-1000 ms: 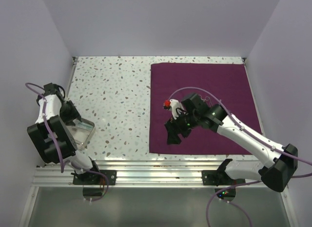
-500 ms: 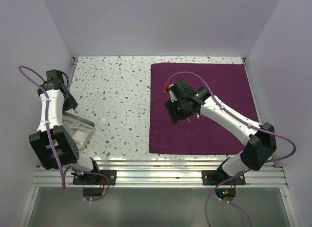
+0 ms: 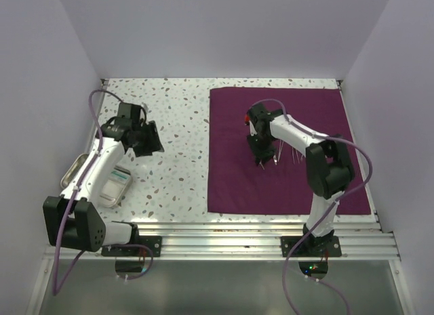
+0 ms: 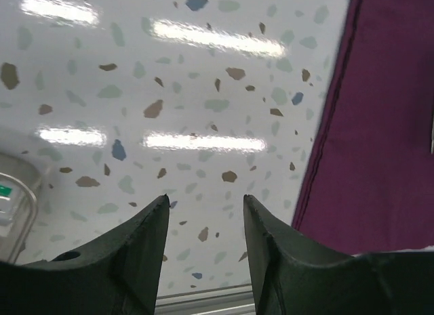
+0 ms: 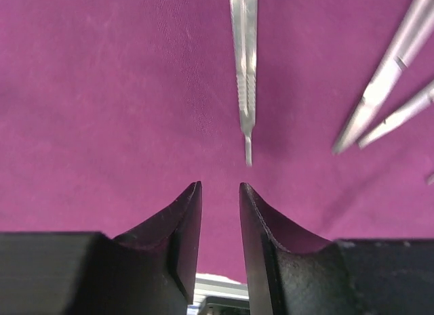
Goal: Prepare the surgical pack
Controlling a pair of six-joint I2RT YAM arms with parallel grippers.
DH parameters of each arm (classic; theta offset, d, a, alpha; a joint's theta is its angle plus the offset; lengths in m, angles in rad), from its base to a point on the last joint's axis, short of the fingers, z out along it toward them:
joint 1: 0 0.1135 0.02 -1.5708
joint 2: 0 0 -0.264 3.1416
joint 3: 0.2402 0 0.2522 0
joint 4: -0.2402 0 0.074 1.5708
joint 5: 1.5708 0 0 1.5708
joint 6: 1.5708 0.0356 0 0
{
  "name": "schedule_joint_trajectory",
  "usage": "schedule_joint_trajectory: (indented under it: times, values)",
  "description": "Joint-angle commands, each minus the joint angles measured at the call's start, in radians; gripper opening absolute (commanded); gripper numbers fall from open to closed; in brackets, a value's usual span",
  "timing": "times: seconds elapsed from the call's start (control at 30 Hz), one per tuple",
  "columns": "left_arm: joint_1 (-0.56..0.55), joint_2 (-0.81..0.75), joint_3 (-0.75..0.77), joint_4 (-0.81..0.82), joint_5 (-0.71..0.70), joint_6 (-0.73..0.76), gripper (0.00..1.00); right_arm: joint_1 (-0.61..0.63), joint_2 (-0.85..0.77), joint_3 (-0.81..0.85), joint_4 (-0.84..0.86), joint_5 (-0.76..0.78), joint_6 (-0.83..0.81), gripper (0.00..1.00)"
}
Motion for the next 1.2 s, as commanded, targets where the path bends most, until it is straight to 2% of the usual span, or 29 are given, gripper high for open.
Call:
schedule_joint_trajectory:
  times: [0.0, 0.1, 0.23, 0.93, 1.17]
  values:
    - [-0.068, -0.019, -0.019, 0.063, 0.081, -0.034, 0.51, 0.006, 0.043, 0.086, 0.020, -0.008, -0.028, 0.32]
    - [-0.108, -0.012, -0.017, 0.060, 0.097, -0.037, 0.51, 0.006, 0.074, 0.101, 0.006, 0.011, -0.038, 0.29]
    - [-0.134, -0.010, -0.016, 0.060, 0.100, -0.036, 0.50, -0.002, 0.077, 0.092, 0.013, 0.042, -0.053, 0.28]
    - [-0.142, 0.022, 0.001, 0.054, 0.127, -0.014, 0.50, -0.028, 0.125, -0.008, 0.072, 0.032, -0.070, 0.25]
    - [-0.142, 0.019, -0.006, 0.048, 0.127, -0.014, 0.50, -0.035, 0.140, -0.029, 0.086, 0.029, -0.071, 0.21]
